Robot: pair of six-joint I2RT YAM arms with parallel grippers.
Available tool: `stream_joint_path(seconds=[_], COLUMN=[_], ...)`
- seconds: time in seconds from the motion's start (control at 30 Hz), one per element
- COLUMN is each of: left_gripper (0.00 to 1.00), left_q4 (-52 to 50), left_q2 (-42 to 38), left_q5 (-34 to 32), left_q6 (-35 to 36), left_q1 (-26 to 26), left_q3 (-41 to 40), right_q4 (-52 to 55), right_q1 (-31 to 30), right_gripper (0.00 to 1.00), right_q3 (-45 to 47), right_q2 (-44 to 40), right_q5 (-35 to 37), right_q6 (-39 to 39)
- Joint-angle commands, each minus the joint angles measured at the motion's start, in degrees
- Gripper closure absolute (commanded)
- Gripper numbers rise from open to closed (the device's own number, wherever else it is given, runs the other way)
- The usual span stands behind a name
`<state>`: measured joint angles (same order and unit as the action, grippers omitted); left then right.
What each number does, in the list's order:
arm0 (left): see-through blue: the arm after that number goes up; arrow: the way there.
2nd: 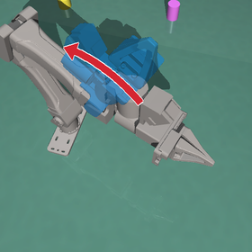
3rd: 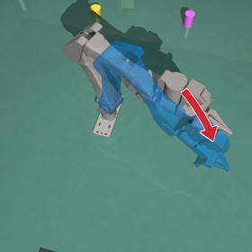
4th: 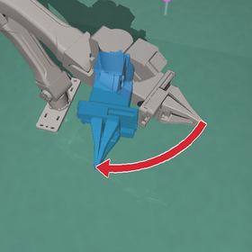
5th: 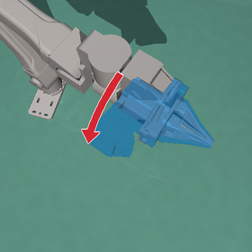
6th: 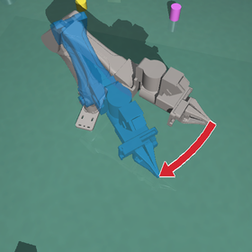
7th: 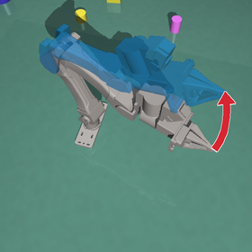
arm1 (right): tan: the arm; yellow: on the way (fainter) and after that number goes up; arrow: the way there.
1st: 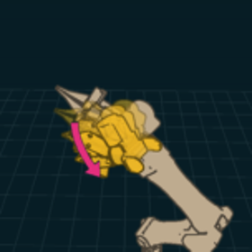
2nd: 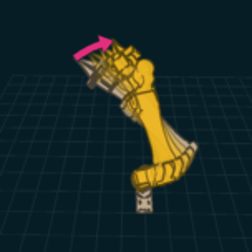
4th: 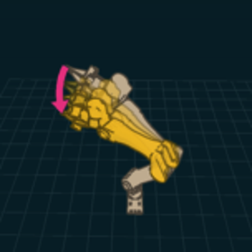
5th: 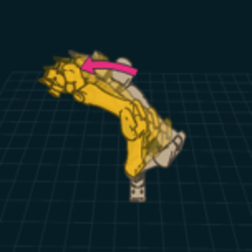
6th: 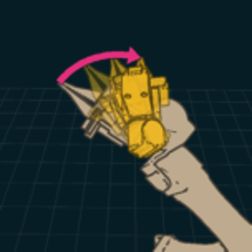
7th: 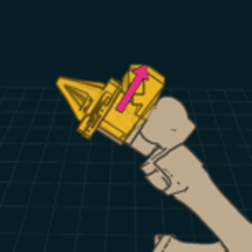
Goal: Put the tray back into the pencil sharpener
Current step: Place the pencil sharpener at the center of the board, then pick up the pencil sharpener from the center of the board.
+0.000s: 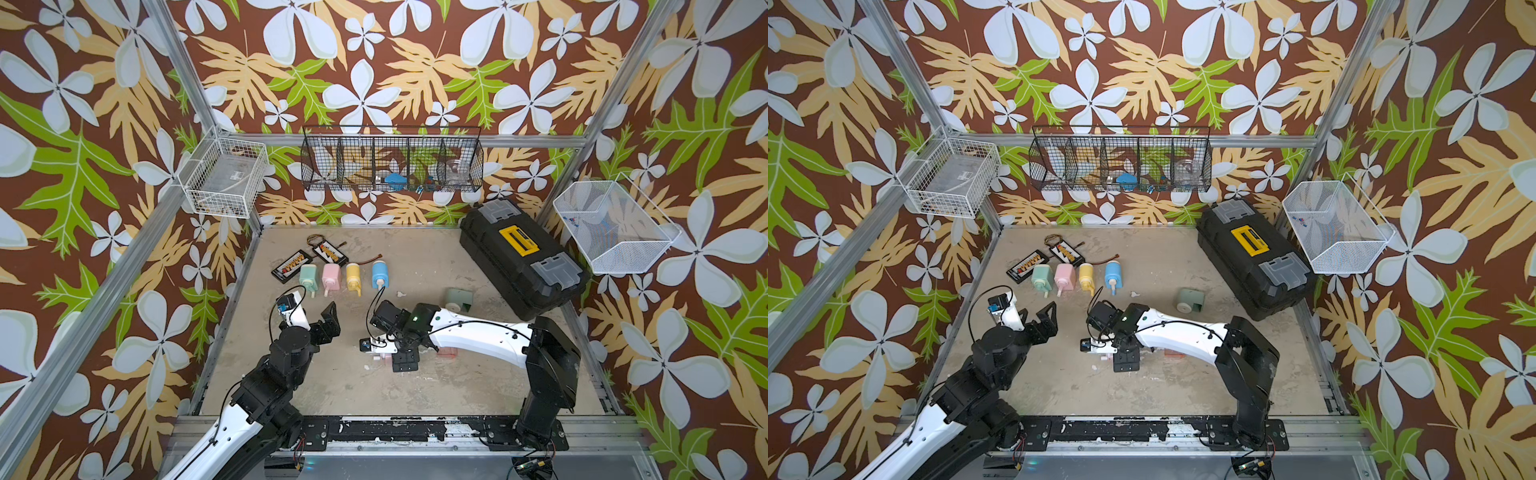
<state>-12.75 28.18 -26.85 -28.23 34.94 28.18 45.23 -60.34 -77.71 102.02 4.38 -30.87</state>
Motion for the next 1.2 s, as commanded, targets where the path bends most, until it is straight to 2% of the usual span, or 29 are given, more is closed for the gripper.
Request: stream_joint_path(seconds=[0.0, 0.07, 0.13, 0.23, 0.33, 0.43, 0.5, 0.57, 0.63, 0.73, 0.97, 1.17], left_gripper=[0.07, 0.02, 0.02, 0.02, 0.02, 0.02, 0.04, 0.04, 0.04, 0.03, 0.03, 0.02], left_q4=[2.79, 3.98, 5.6, 5.2, 3.91, 1.09, -2.14, -5.65, -8.34, -8.84, -11.47, -11.54], left_q2=[1.05, 1.67, 2.54, 5.14, 7.09, 9.72, 12.7, 16.5, 19.98, 24.2, 33.09, 38.27], left_q5=[5.12, 10.01, 17.6, 27.86, 35.2, 42.85, 47.26, 50.83, 53.07, 53.8, 50.09, 48.64], left_q6=[8.23, 11.38, 15.3, 21.13, 28.7, 36.46, 40.97, 45.17, 48.57, 51.18, 57.44, 61.44], left_q1=[-0.13, -0.13, -0.13, -0.11, -0.13, -0.13, -0.07, -0.05, -0.05, 0.04, 3.01, 3.99], left_q3=[1.79, 2.68, 3.33, 5.17, 6.84, 8.05, 9.01, 9.91, 10.86, 11.44, 13.38, 14.47], right_q4=[-0.6, -0.98, -3.85, -12.96, -20.11, -19.44, -15.18, -12.04, -13.03, -12.19, -9.74, -10.36], right_q1=[-0.03, -0.04, -0.04, 0.29, 0.88, 2.17, 5.93, 12.22, 18.43, 23.88, 27.77, 28.41], right_gripper=[0.03, 0.03, 0.04, 0.07, 0.13, 0.23, 0.3, 0.33, 0.35, 0.35, 0.38, 0.53], right_q3=[-0.28, 0.2, 1.87, 7.76, 15.62, 21.97, 24.73, 28.63, 32.47, 35.22, 33.84, 32.27], right_q2=[-3.33, -6.72, -11.34, -20.0, -28.04, -34.4, -37.02, -38.86, -40.02, -39.9, -32.88, -26.69], right_q5=[-1.26, -2.67, -3.19, 2.42, 9.11, 15.87, 14.73, 7.42, -2.67, -7.7, -7.06, -4.69], right_q6=[3.03, 5.62, 9.4, 18.9, 33.6, 52.53, 64.53, 73.41, 74.12, 72.14, 64.57, 62.51])
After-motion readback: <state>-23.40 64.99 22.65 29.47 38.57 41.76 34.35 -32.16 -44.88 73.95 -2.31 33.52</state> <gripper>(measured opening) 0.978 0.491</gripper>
